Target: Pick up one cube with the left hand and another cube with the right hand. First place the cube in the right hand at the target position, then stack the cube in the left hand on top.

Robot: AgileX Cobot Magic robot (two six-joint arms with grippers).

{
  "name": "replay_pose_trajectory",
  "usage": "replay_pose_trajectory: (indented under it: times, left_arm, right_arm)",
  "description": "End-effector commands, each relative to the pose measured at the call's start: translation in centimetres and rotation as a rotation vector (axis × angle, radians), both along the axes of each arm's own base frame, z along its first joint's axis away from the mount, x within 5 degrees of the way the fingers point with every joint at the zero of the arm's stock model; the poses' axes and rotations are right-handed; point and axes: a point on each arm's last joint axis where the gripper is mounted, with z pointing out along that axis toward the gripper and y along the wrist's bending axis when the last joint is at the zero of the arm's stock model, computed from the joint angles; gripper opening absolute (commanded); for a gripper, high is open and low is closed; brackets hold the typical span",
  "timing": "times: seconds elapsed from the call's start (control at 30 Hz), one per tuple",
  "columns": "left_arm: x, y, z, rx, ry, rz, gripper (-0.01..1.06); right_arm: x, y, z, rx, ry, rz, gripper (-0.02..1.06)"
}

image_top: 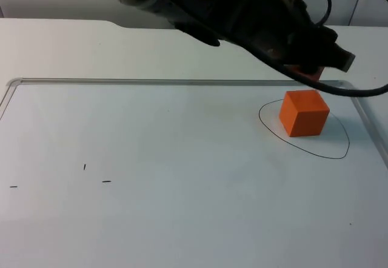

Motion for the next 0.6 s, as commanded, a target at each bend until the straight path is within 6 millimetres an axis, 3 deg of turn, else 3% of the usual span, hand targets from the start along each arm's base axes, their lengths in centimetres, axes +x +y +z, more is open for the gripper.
replay_pose_trajectory:
  times: [0.0,0.13,0.33,0.43,0.57]
  left_arm:
    - [-0.5,-1.0,0.8,-0.050,0.027,-0.053,0.00]
    - [-1.4,-2.1,2.0,-0.088,0.021,-0.230,0.00]
    - [-1.6,-2.4,2.4,-0.162,-0.033,-0.284,0.00]
    - [-2.1,-1.9,1.5,-0.180,-0.065,-0.442,0.00]
    - [-1.7,-1.6,0.5,-0.165,-0.074,-0.457,0.00]
  right_arm:
    - [-0.1,0.0,0.0,0.007,-0.013,0.002,1.05]
    - [-0.1,0.0,0.0,0.006,-0.011,0.002,1.05]
    - [-0.1,-0.1,-0.1,0.000,0.001,0.001,1.05]
    - [-0.1,-0.1,-0.2,-0.004,0.009,0.001,1.05]
    - [-0.1,-0.1,-0.1,-0.010,-0.002,-0.006,1.05]
